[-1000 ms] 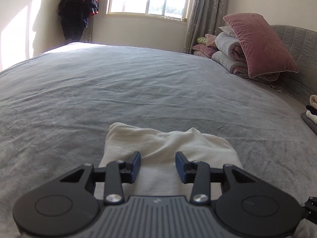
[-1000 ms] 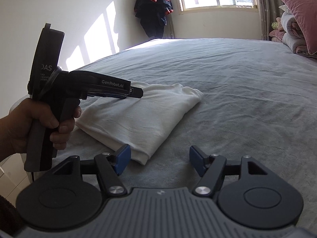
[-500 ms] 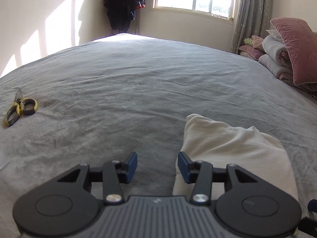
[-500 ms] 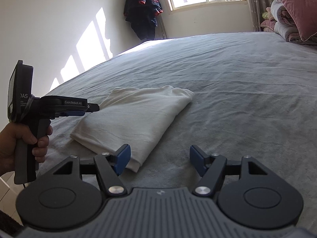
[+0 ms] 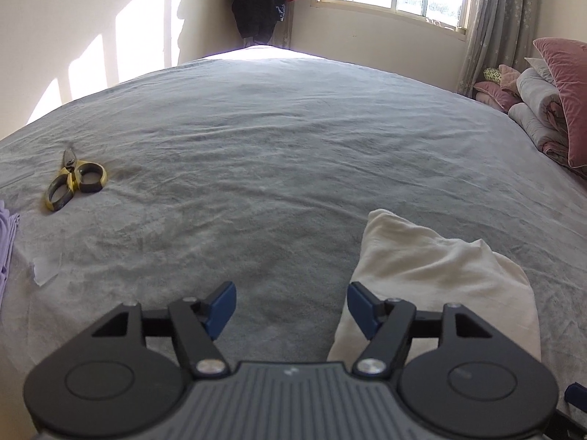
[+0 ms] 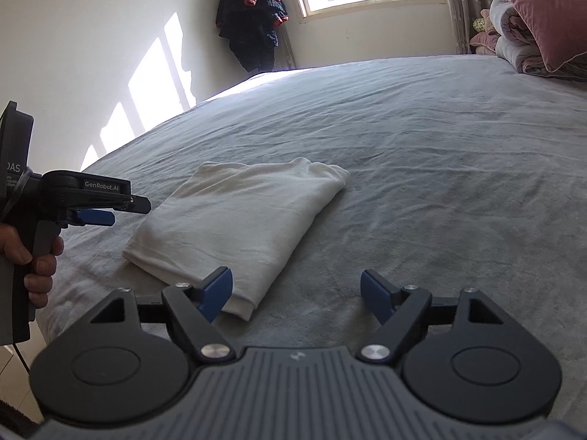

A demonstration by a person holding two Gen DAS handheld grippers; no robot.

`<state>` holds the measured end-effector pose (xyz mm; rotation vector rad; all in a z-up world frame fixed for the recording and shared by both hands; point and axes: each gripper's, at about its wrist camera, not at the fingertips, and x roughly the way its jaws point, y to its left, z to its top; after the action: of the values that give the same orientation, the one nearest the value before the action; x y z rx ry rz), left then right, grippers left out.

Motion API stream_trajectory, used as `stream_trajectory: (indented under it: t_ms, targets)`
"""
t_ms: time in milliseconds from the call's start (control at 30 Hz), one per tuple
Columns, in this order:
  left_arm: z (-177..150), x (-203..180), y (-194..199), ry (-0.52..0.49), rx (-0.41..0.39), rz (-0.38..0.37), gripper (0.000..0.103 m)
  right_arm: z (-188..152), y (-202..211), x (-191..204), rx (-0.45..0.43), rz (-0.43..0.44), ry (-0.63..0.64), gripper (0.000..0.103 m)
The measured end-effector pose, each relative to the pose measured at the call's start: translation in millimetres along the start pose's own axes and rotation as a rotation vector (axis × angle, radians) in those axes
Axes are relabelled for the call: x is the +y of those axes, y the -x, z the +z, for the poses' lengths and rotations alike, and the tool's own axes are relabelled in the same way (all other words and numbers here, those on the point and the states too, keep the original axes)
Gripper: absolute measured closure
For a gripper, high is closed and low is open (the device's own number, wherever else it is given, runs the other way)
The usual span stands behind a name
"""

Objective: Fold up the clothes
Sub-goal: 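Move the left gripper to the end of the folded white bundle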

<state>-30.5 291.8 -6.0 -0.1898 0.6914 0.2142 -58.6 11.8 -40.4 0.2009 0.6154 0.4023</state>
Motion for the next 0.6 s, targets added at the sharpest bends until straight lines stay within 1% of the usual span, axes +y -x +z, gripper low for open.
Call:
stream_trajectory:
  t_ms: [33, 100, 133, 200, 233, 300, 400, 467, 500, 600]
  targets:
    - [1, 1, 0, 0.018, 0.005, -0.031, 0.032, 1, 0, -3, 0.009, 0.016, -0.031, 0.023]
    - [3, 6, -2, 0.064, 0.017, -0.097, 0.026, 4, -1, -10, 0.022, 0.059, -0.106, 0.022]
    - [4, 9, -3, 0.092, 0.024, -0.129, 0.025, 5, -1, -13, 0.027, 0.082, -0.145, 0.022]
    - [4, 13, -6, 0.139, 0.036, -0.165, 0.022, 6, -1, -20, 0.037, 0.121, -0.219, 0.022]
    - [4, 14, -7, 0.157, 0.041, -0.166, 0.021, 6, -2, -23, 0.041, 0.136, -0.253, 0.022]
    - [2, 15, -10, 0.176, 0.054, -0.156, 0.015, 7, -2, -28, 0.044, 0.154, -0.299, 0.022]
    - [2, 15, -17, 0.175, 0.085, -0.149, 0.012, 9, -2, -33, 0.048, 0.173, -0.359, 0.022]
    - [2, 14, -22, 0.177, 0.113, -0.148, 0.011, 11, -3, -34, 0.052, 0.178, -0.387, 0.022]
    - [2, 13, -24, 0.177, 0.121, -0.148, 0.008, 13, -5, -34, 0.055, 0.178, -0.395, 0.022]
    - [3, 6, -27, 0.164, 0.126, -0.147, 0.004, 20, -10, -32, 0.065, 0.169, -0.413, 0.022]
